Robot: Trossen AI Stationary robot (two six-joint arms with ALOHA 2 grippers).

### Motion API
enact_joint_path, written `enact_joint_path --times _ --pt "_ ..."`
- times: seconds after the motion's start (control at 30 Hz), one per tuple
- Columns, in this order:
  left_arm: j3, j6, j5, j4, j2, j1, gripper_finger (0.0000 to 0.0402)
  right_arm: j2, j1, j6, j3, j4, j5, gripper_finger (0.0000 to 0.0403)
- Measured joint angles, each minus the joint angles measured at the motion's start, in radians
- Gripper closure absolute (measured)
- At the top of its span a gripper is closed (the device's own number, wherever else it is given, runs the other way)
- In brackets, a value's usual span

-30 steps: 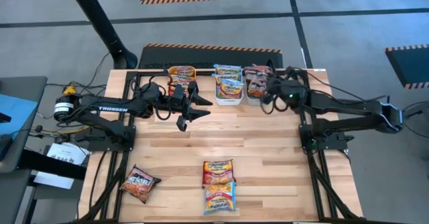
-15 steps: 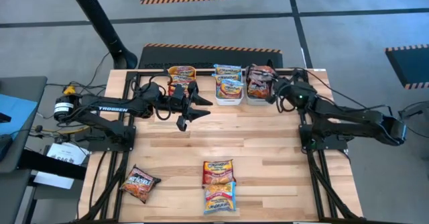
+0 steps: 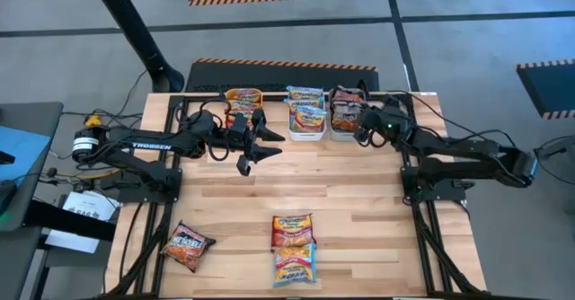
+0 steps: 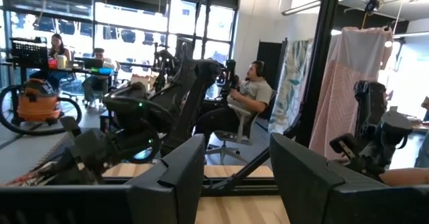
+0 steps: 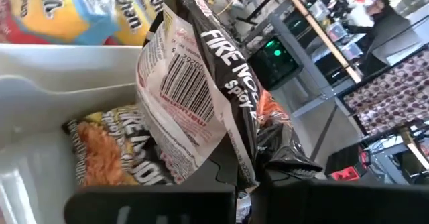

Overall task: Sort Maruchan noodles
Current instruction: Put the black noodle pack into the gray bin

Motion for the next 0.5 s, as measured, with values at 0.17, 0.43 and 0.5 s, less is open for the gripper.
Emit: enact_joint_path --times 0.17,0.43,0.5 --pt "0.000 -0.001 0.001 -0.006 0.000 0.000 0.0244 0.042 0.014 0.012 0.000 -0.011 0.003 0.0378" --pt "0.000 -0.002 0.001 -0.018 0.000 0.000 0.0244 0.038 0.070 0.137 0.000 -0.073 0.033 0.0378" --pt "0.000 -0.002 0.001 -0.021 0.000 0.000 0.0244 0.039 0.078 0.164 0.000 -0.074 0.034 0.0378"
